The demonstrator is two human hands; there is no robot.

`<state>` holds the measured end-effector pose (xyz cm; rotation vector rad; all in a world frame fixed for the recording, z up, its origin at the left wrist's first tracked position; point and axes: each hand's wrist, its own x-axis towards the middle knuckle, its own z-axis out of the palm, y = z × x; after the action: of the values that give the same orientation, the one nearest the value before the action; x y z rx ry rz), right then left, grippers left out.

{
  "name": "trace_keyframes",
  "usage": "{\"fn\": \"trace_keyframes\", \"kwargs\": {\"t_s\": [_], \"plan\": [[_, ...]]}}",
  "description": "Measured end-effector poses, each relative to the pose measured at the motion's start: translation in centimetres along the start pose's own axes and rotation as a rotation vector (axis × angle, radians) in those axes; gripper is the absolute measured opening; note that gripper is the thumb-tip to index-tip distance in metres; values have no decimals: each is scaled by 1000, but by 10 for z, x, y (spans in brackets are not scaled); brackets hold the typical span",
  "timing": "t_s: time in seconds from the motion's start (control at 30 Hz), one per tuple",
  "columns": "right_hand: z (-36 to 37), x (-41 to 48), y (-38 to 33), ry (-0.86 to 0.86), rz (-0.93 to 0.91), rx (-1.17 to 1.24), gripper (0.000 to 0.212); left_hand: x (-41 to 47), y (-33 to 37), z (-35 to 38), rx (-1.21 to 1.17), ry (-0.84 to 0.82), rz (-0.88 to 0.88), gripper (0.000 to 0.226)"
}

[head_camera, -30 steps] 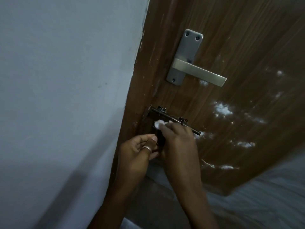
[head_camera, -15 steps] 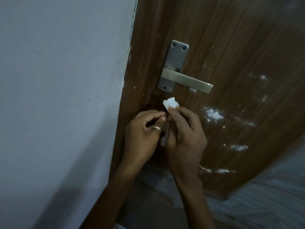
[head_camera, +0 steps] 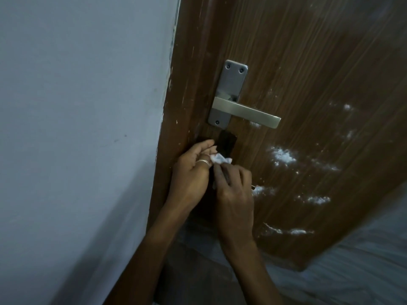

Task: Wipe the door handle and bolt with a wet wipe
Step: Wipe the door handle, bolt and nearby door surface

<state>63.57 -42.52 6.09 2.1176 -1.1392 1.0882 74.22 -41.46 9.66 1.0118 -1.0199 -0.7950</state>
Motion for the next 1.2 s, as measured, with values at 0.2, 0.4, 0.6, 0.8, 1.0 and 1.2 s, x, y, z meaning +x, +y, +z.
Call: {"fn": "trace_keyframes", "kwargs": {"t_s": [0.2, 0.4, 0.6, 0.8, 1.0, 1.2], "plan": [[-24, 37, 3, 95, 71, 6, 40, 2, -1, -3, 54, -81, 19, 42], [-10, 26, -5, -38, 87, 18, 40, 2, 2, -1, 24, -102, 11, 42], [-23, 13, -2, -123, 123, 4, 48, 3, 3, -3, 45, -94, -12, 40], [-29, 51, -4, -60, 98, 13, 43, 4, 10, -1, 63, -117, 14, 44], [-19, 2, -9, -226, 144, 1, 47, 5, 11, -5, 127, -118, 1, 45], [-35, 17, -2, -124, 160, 3, 48, 8, 13, -13, 248, -202, 76, 51]]}}
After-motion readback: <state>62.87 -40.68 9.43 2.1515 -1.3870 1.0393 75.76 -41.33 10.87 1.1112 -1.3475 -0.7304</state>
